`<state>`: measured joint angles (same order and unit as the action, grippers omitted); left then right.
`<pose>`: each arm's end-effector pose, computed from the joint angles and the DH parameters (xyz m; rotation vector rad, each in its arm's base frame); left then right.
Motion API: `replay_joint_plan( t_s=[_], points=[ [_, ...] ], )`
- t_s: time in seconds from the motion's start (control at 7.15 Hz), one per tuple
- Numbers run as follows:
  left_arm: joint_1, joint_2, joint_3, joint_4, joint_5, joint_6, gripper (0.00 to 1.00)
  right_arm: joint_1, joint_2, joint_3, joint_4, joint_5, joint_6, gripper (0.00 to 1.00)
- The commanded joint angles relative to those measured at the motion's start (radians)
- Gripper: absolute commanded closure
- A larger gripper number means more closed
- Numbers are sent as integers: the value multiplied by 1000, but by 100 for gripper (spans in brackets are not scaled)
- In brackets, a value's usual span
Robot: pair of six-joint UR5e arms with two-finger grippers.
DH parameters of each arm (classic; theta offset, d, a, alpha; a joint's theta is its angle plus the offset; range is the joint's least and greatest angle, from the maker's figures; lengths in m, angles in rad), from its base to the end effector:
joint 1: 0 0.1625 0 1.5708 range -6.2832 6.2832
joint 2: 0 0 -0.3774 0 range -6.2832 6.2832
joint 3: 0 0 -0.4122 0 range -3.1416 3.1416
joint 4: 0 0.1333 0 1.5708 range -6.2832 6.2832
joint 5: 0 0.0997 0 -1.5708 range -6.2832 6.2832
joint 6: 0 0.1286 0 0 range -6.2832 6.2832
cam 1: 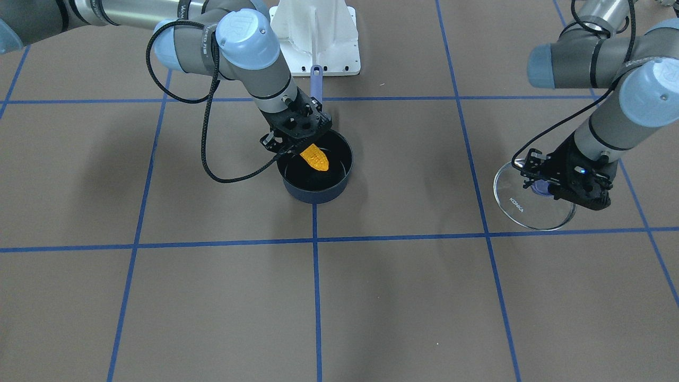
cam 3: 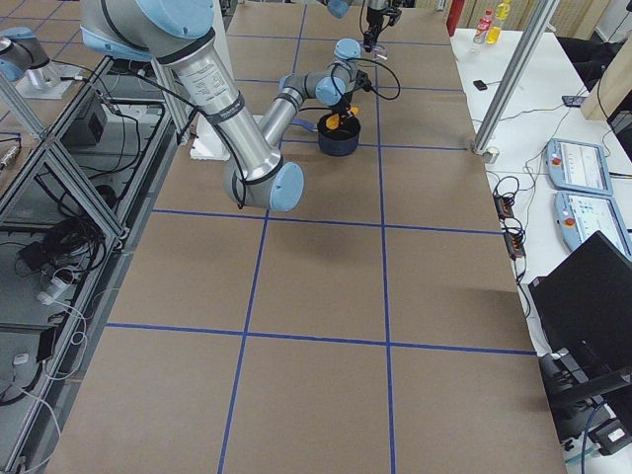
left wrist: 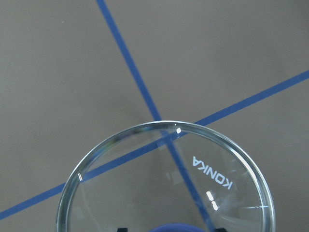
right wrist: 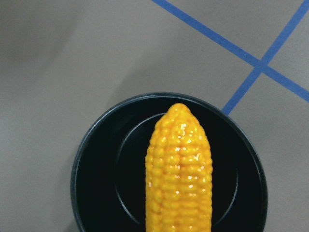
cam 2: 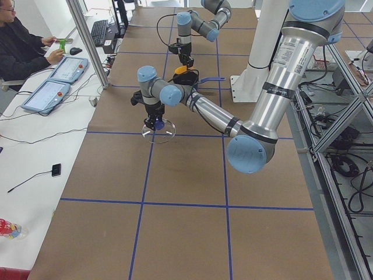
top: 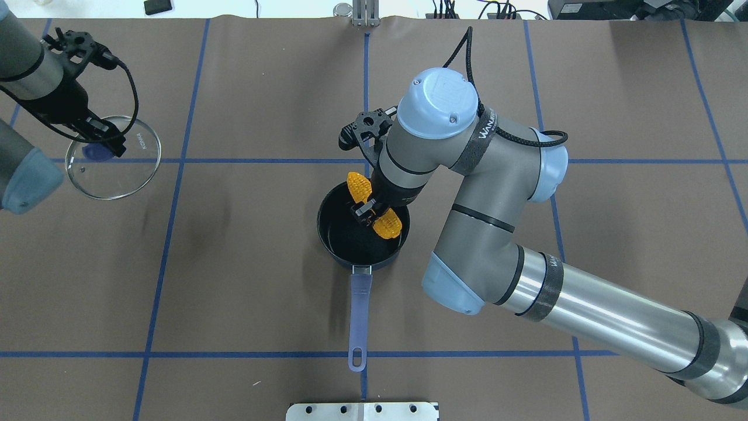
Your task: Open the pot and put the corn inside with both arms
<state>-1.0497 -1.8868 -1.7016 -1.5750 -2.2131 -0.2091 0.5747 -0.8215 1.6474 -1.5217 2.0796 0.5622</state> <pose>0.2617 -0.5689 0.3923 0.1826 0.7508 0.4412 -0.5379 -0.4325 0.1313 0.2788 -0.9543 -0.6206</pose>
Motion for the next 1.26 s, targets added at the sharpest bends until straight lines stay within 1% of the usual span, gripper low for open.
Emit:
replay_joint_plan(
  t_s=[0.0,0.28,0.56,0.7,0.84,0.98,1.12],
  points=[
    [-7,78,45,-146,-5,11,35,-1,8,-1,0,-1,-5,0],
    [-9,107,45,-167,-5,11,34,1,13,6,0,-1,-4,0],
    [-7,159,42,-169,-57,11,33,17,13,17,40,-1,4,0],
    [-7,181,37,-168,-69,7,32,43,13,17,58,1,5,0],
    [-6,193,37,-166,-101,-1,32,62,12,17,66,1,4,0],
    [-1,187,36,-165,-121,-15,32,63,12,17,66,1,2,0],
    [2,170,30,-168,-134,-103,32,63,12,17,66,2,2,0]
  ],
)
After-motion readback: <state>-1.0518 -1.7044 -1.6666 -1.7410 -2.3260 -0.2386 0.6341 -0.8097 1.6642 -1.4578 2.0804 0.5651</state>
